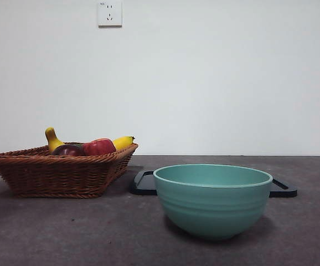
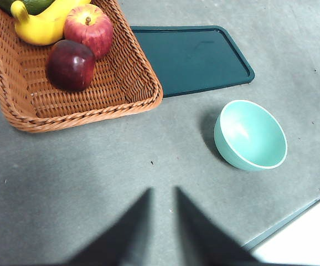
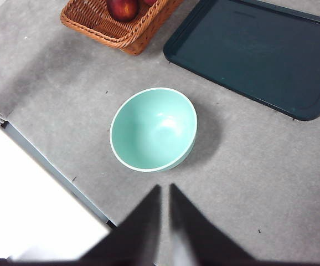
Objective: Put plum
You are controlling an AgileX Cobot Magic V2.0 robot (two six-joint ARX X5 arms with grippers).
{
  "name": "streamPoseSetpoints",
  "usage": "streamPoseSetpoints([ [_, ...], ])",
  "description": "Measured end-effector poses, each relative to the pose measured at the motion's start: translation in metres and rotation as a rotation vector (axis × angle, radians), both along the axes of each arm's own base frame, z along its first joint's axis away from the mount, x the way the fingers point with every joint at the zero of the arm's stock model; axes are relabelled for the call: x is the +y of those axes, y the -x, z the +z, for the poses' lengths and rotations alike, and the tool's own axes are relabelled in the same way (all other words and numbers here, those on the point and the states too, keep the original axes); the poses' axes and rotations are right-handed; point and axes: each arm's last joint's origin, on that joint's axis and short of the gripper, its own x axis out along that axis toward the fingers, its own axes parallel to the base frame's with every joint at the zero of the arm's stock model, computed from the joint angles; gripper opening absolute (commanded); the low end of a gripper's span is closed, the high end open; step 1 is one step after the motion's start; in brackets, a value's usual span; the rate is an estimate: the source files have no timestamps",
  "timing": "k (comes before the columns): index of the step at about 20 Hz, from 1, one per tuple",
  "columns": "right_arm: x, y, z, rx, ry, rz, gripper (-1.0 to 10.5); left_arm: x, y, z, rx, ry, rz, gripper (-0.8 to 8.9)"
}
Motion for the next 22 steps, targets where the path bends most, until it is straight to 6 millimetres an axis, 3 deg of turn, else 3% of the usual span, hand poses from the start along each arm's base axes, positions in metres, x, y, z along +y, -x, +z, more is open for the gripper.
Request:
streamPoseSetpoints([
  [1,0.000,0.000,0.000,-0.002,0.001,-0.001,3.6,0.000,0.000,0.000,0.000,0.000,0.000,3.45],
  [3,0.000,0.000,0.000,-0.006,0.003,-0.004,4.1,0.000,0.000,0.000,0.000,0.000,0.000,4.49],
  [14,0.000,-0.001,0.000,-0.002,-0.003,-0.011,4.1,0.001,-0.005,0.007,-0.018,0.005,0.035,4.62],
  [17,0.000,-0.001,0.001,-0.004,-0.003,-0.011,4.1,0.001,-0.021,0.021,-0.056,0.006,0.043,4.57],
  [22,0.000,-0.001,0.001,-0.004,-0.003,-0.011,4.1,-0.004,-0.067,0.033,-0.029,-0.006,0.039,4.30],
])
